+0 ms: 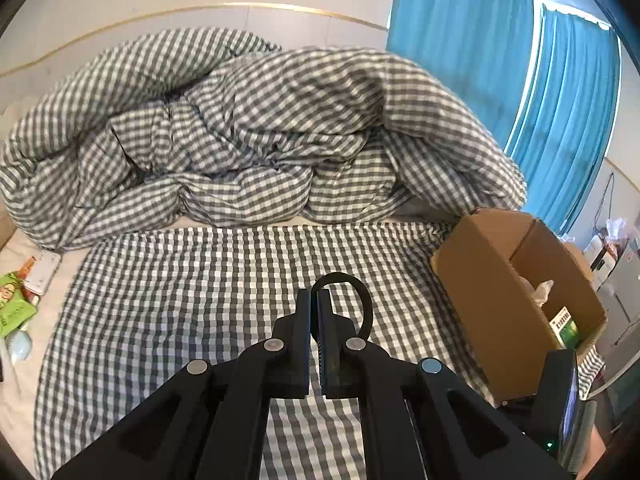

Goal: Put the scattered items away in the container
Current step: 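Grasp the white tube lengthwise with the right gripper and lift it, then carry the hair tie and white tube over the cardboard box with both grippers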

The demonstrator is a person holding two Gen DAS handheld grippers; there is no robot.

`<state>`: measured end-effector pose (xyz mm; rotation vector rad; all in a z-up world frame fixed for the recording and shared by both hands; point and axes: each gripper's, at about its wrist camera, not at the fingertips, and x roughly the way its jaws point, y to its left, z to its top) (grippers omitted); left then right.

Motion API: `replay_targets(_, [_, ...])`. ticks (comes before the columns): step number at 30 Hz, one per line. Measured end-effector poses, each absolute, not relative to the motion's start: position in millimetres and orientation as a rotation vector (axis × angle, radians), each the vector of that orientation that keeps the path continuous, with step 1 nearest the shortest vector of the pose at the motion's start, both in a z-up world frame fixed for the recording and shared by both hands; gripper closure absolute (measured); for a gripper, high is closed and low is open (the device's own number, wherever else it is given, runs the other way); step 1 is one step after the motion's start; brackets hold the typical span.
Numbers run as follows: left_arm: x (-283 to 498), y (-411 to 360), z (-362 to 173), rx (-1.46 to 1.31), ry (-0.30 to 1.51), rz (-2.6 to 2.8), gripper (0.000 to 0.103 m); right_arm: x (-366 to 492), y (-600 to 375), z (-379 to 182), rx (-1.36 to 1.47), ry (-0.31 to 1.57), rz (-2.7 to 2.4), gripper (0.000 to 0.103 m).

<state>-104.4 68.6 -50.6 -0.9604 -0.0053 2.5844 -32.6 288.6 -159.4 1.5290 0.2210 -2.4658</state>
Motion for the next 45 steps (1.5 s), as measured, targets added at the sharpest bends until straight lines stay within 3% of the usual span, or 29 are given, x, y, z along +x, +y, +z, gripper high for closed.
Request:
replay_targets(15, [-47,102,15,-0.829,0.011,2.624,0.101,13,324,-67,1.228,0.068,-2.625,0.095])
replay_targets(26, [-27,173,52,-0.727,0.042,2.559,0.101,43,385,-3,1.052,-0.059,-2.802,0.095])
replay_targets(45, [-25,302,56,-0.668,0.120,2.443,0.101,43,519,13,0.969,-0.304,-3.034,0.095])
